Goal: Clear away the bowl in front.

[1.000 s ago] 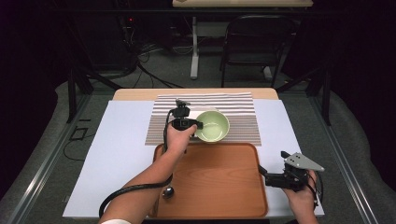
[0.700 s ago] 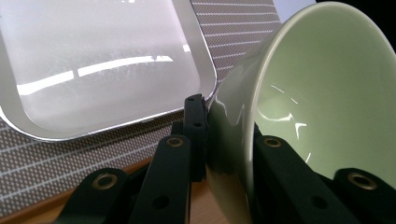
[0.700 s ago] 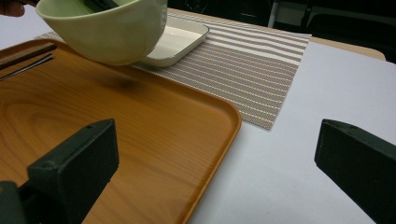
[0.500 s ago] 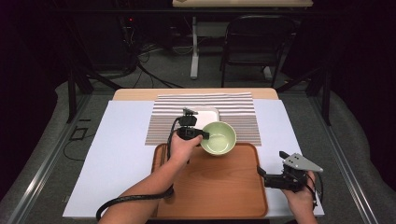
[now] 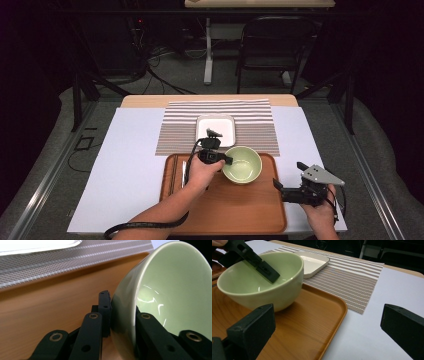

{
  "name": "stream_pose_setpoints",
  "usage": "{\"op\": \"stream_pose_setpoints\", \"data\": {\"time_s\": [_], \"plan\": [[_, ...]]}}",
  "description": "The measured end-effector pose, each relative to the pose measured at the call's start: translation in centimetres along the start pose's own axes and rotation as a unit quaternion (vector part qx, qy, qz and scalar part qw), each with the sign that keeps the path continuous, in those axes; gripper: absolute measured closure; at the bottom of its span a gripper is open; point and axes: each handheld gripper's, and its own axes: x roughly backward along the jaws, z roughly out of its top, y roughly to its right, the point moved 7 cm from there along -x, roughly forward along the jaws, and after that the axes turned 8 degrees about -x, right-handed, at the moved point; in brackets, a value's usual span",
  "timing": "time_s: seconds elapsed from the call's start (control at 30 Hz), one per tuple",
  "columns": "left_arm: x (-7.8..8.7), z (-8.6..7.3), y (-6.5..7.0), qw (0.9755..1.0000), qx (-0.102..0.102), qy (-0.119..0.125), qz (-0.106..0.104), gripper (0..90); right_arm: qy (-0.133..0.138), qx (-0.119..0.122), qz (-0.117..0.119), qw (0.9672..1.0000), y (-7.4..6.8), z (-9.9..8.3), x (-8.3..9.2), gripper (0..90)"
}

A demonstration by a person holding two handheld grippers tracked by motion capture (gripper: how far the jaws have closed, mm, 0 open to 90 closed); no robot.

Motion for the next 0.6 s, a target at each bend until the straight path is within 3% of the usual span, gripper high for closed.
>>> {"op": "stream_pose_setpoints", "data": {"time_s": [0.6], "plan": [[-3.2,-1.4,3.4,0.9991,-0.007,-0.028,-0.033,81.2,-0.002,0.005,0.009,0.9999,-0.5,0.0,-0.1,0.0]]}}
